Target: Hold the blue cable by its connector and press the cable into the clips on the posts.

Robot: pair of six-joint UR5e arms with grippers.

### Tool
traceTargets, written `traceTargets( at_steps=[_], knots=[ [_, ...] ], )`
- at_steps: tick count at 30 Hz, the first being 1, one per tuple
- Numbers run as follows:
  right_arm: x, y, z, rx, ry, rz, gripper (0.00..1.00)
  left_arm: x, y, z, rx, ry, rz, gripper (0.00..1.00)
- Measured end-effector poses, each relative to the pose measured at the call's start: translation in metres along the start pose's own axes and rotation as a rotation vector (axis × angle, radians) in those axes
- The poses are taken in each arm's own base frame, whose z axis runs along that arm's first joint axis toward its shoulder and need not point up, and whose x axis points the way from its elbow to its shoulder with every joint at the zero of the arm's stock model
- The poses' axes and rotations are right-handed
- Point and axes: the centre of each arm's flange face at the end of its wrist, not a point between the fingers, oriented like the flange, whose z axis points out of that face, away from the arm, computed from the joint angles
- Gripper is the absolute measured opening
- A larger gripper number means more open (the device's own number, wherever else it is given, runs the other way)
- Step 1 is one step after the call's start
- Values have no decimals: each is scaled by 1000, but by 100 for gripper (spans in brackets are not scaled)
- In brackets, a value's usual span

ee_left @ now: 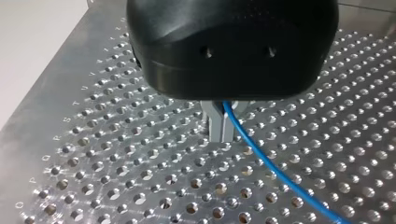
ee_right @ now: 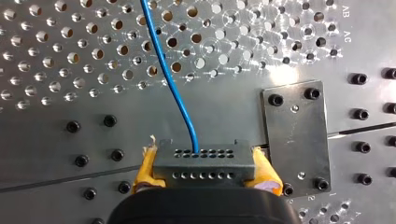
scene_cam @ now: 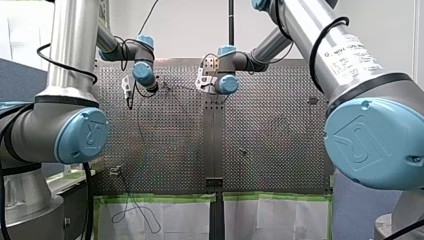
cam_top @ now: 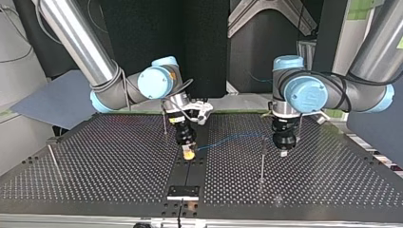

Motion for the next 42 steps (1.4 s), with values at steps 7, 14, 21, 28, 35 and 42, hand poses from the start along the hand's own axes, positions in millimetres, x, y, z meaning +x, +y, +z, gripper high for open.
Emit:
traceTargets(
  at_steps=[7,14,21,28,35,42],
  knots=[
    [2,7,2,-11,4,-1,0,-2,2,9,1,0,-10,0],
    [3,19,5,-37,6,-1,0,3,5,19,3,34,3,0],
    [4,27,6,-60,9,-2,0,0,10,22,-5,50,4,0],
    [3,28,6,-60,7,-2,0,0,11,22,-9,48,4,0],
    [3,29,6,-60,3,-2,0,-1,10,22,-22,42,13,21],
    [3,28,5,-60,1,-2,0,1,12,18,-62,57,44,28]
  ],
)
